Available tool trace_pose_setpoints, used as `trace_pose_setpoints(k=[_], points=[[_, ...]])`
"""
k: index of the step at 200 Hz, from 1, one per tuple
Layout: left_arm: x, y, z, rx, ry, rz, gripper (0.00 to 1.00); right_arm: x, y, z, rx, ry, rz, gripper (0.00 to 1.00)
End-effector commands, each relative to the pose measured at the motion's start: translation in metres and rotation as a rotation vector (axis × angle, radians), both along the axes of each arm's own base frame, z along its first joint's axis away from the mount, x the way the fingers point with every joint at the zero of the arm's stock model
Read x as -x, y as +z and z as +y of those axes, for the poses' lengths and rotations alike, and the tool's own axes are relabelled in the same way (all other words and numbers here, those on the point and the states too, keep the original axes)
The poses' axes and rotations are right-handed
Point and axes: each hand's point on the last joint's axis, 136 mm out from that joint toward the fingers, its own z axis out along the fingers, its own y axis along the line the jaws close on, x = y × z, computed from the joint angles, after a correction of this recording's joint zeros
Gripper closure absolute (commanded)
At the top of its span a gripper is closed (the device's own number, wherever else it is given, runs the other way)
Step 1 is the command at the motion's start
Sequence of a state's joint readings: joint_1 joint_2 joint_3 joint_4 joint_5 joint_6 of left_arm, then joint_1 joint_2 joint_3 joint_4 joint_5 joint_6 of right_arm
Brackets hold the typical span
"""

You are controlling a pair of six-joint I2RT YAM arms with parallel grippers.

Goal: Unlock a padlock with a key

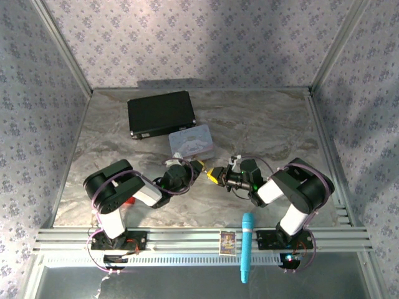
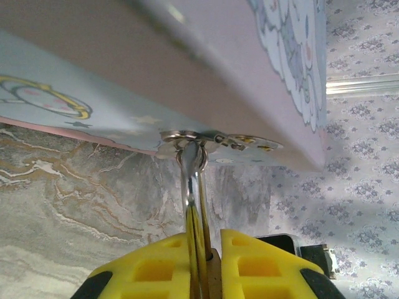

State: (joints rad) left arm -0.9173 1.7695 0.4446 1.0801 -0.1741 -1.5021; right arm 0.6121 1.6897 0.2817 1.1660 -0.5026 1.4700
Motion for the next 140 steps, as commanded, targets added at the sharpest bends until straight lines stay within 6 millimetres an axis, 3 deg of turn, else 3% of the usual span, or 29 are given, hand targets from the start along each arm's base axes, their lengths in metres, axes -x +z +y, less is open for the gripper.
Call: trace_pose_setpoints(k=[1, 41, 140], points=[[0.019, -0.006, -0.018, 0.065, -0.076, 0.095, 1.0, -0.015, 0.009, 0.003, -0.025, -0.018, -0.052, 1.0], [0.024, 0.002, -0.024, 0.076, -0.105, 0.092, 1.0, -0.023, 0.014, 0.015, -0.056, -0.007, -0.065, 1.0], [0.035, 0.014, -0.034, 0.058, -0.177, 0.094, 1.0, -0.034, 0.013, 0.016, -0.104, -0.018, -0.042, 1.0]])
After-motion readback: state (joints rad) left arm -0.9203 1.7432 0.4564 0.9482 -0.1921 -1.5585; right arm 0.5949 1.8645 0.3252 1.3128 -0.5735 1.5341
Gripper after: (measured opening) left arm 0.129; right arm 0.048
